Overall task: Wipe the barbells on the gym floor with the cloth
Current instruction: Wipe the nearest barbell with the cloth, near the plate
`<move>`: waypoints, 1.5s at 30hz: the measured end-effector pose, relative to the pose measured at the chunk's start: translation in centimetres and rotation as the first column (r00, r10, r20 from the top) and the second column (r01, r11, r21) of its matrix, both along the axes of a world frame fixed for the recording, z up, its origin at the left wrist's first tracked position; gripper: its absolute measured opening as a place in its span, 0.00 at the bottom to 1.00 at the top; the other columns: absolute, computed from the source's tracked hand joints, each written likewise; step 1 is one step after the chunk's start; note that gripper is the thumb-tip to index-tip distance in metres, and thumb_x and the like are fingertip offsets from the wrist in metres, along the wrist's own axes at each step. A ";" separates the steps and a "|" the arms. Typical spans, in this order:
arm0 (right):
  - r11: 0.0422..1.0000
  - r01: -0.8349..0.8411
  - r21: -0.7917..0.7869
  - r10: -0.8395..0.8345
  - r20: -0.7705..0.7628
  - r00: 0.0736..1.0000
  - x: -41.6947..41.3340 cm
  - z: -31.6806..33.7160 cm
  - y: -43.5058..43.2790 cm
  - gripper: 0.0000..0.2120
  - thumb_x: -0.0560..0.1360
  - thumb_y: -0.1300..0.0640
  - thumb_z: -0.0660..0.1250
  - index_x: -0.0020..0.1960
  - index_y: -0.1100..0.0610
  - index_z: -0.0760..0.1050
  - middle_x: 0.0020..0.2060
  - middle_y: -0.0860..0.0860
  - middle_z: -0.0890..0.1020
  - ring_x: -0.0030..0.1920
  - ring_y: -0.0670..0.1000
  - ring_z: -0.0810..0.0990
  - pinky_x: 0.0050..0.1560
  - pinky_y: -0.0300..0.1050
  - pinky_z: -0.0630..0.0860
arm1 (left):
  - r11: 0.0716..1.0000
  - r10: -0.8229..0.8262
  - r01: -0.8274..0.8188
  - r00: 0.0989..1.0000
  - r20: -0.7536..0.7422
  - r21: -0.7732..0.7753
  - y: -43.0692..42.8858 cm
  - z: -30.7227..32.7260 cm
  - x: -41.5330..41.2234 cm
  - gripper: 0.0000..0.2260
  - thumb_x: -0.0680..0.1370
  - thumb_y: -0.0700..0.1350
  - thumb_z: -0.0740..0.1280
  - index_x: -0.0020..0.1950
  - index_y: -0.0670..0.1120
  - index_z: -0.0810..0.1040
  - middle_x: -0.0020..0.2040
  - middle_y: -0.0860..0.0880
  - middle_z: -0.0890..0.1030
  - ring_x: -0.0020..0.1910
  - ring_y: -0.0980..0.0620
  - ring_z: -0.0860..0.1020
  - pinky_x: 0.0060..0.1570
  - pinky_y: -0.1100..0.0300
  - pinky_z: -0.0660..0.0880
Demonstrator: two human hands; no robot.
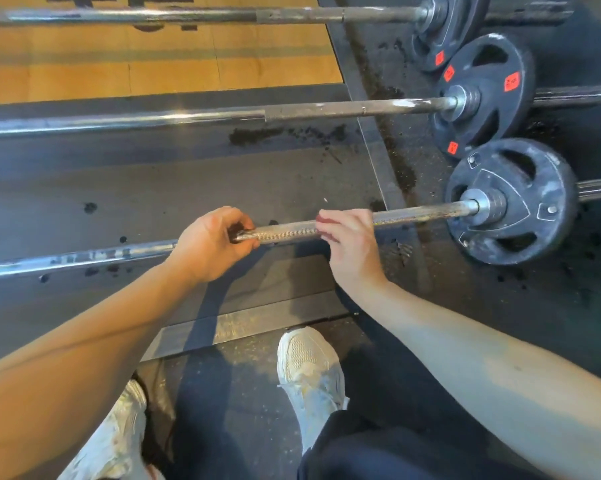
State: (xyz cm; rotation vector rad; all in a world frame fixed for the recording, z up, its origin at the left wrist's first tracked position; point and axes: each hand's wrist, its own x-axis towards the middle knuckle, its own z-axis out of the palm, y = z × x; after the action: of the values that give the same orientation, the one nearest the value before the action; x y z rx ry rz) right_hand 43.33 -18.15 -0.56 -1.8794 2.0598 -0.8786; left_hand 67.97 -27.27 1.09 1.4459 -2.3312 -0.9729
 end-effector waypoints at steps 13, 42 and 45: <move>0.998 0.022 -0.064 -0.027 -0.081 0.996 -6.5 -1.5 1.6 0.12 0.76 0.70 0.71 0.57 0.62 0.85 0.63 0.54 0.83 0.61 0.57 0.75 0.67 0.52 0.75 | 0.995 -0.101 0.101 0.995 -0.002 -0.021 -1.8 0.7 -1.8 0.14 0.73 0.46 0.78 0.56 0.47 0.81 0.51 0.51 0.79 0.50 0.48 0.78 0.55 0.53 0.75; 0.633 0.761 0.143 -0.734 0.424 0.531 -14.4 2.0 2.5 0.20 0.80 0.62 0.60 0.69 0.54 0.79 0.64 0.49 0.81 0.65 0.48 0.78 0.70 0.48 0.73 | 0.994 -0.110 0.110 0.994 0.005 0.008 -1.3 -1.4 -9.5 0.15 0.72 0.58 0.77 0.41 0.49 0.77 0.37 0.51 0.79 0.37 0.46 0.77 0.38 0.51 0.76; 0.642 0.756 0.125 -0.742 0.350 0.572 -15.4 1.9 2.1 0.20 0.80 0.62 0.59 0.69 0.54 0.79 0.65 0.52 0.81 0.65 0.51 0.78 0.70 0.37 0.71 | 0.951 -0.077 0.095 0.994 -0.071 0.293 -2.6 -0.7 -10.0 0.17 0.71 0.52 0.80 0.40 0.44 0.77 0.32 0.44 0.81 0.29 0.47 0.76 0.32 0.57 0.75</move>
State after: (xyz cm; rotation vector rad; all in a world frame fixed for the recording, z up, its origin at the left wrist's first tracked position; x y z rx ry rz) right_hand 27.91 -16.01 1.29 -0.6433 2.5709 -1.3217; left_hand 57.99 -29.90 0.35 1.4019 -2.2974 -1.4218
